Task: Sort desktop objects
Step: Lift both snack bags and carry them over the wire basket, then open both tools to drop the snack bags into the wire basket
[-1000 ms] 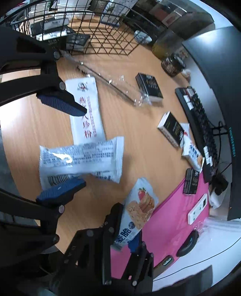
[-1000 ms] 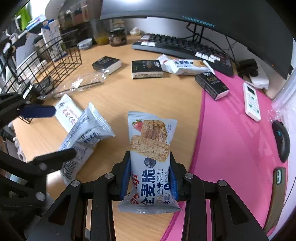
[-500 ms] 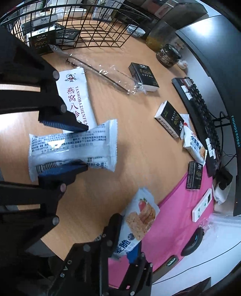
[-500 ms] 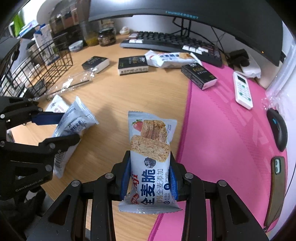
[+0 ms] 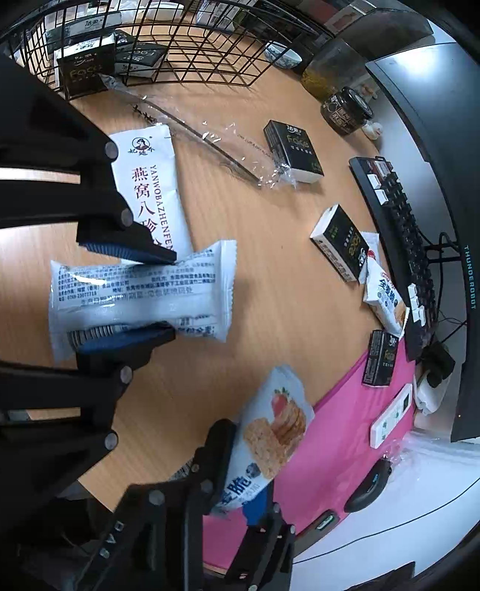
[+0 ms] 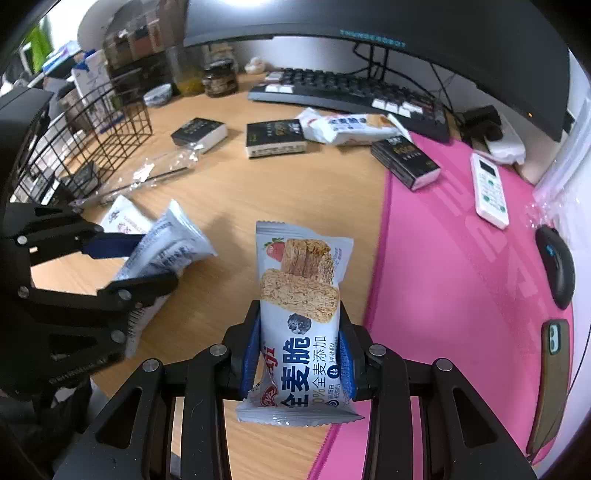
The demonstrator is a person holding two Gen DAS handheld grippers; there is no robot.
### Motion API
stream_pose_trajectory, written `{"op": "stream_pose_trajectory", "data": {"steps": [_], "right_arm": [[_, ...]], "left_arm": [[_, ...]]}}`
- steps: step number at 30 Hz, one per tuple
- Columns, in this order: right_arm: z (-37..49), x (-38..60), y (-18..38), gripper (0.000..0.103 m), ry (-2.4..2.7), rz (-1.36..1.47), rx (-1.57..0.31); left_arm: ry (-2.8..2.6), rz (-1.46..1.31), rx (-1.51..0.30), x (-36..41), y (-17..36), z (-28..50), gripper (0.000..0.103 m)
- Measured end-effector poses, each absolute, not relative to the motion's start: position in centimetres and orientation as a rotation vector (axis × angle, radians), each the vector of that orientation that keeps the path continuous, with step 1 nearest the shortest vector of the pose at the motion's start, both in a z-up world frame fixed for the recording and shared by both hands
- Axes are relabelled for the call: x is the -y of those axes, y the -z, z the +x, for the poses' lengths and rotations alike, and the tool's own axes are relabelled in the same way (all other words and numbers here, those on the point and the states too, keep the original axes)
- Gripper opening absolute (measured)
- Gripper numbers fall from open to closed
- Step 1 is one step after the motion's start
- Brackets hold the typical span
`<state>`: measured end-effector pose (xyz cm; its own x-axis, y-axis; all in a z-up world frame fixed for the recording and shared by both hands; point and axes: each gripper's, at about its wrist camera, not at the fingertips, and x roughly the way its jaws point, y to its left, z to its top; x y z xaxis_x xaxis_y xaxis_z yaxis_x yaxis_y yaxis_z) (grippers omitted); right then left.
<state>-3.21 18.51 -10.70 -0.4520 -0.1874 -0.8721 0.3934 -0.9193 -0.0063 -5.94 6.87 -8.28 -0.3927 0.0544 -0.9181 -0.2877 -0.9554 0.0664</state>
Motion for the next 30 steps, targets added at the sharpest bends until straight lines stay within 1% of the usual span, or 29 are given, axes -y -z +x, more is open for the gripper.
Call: {"op": "stream_pose_trajectory", "data": {"steps": [4, 8, 12, 15, 18, 21, 26, 30], "right_arm": [[-2.9, -17.5, 9.3, 0.036, 2.407, 1.36, -0.31], [-2.3, -15.7, 6.4, 0.036, 2.427, 1.262, -0.32], [-1.8, -11.9, 2.2, 0.036, 2.42, 1.103, -0.325], [-1.5, -7.4, -0.4, 0.036, 2.38, 0.995, -0.356], [-0.8, -2.3, -2.0, 0.036, 2.326, 0.906, -0.404], [-0.5, 2.4, -2.5, 0.036, 2.28, 0.856, -0.448], [-0.6, 8.9, -1.1, 0.036, 2.184, 0.871, -0.497], [-0.8, 11.3, 0.6, 0.036, 2.136, 0.906, -0.516]], "left_arm": [[-2.538, -1.522, -0.293, -5.5, 5.7, -5.5, 0.036], [-2.68, -1.379, -0.239, -2.6, 0.9, -4.1, 0.036], [-2.847, -1.266, -0.154, 2.3, -4.0, -2.0, 0.036], [-2.945, -1.255, -0.096, 6.2, -5.6, -1.2, 0.036], [-3.054, -1.271, -0.036, 10.8, -6.2, -0.4, 0.036], [-3.103, -1.308, 0.05, 14.5, -6.0, 0.1, 0.036], [-3.13, -1.416, 0.164, 19.3, -3.9, 0.4, 0.036], [-3.116, -1.481, 0.216, 21.2, -2.3, 0.5, 0.036]]}}
